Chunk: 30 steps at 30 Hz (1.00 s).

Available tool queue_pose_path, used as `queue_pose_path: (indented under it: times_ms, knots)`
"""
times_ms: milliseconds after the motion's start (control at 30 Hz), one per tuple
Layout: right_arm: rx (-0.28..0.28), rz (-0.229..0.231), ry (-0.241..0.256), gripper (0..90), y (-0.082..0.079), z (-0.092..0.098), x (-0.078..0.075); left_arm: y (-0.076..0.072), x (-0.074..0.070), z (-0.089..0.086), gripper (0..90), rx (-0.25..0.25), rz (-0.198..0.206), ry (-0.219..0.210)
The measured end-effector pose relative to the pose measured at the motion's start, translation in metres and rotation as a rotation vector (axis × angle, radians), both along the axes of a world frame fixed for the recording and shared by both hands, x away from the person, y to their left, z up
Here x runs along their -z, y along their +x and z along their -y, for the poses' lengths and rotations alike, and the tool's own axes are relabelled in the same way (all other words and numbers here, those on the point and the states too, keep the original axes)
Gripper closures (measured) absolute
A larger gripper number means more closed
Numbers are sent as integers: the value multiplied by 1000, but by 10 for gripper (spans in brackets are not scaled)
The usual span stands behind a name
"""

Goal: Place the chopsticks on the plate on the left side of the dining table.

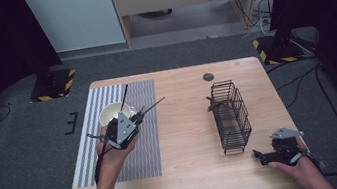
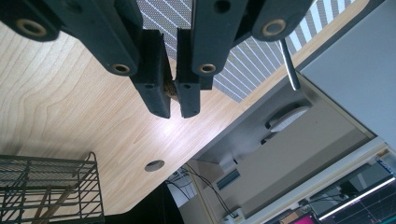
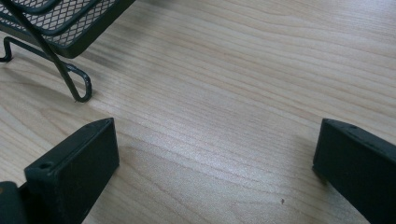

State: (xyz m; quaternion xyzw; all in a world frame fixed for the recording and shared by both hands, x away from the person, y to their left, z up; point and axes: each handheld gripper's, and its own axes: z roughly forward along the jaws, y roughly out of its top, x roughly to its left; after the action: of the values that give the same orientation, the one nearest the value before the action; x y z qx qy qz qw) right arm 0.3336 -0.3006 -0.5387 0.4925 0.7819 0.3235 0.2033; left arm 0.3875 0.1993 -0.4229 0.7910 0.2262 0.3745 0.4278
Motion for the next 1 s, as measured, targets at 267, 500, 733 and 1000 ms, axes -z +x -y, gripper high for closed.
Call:
queue_pose_path:
  times_ms: [267,500,733,1000]
  knots:
    - [0,0,0,2,0,0,0,-2,3,-5,839,-7,-5,0]
    - [0,0,0,2,0,0,0,-3,5,-7,839,-11,-9,-2]
    - [0,0,0,2,0,0,0,-7,7,-12,839,-14,-13,2]
    - [0,0,0,2,0,0,0,-13,7,-21,839,-27,-13,-4]
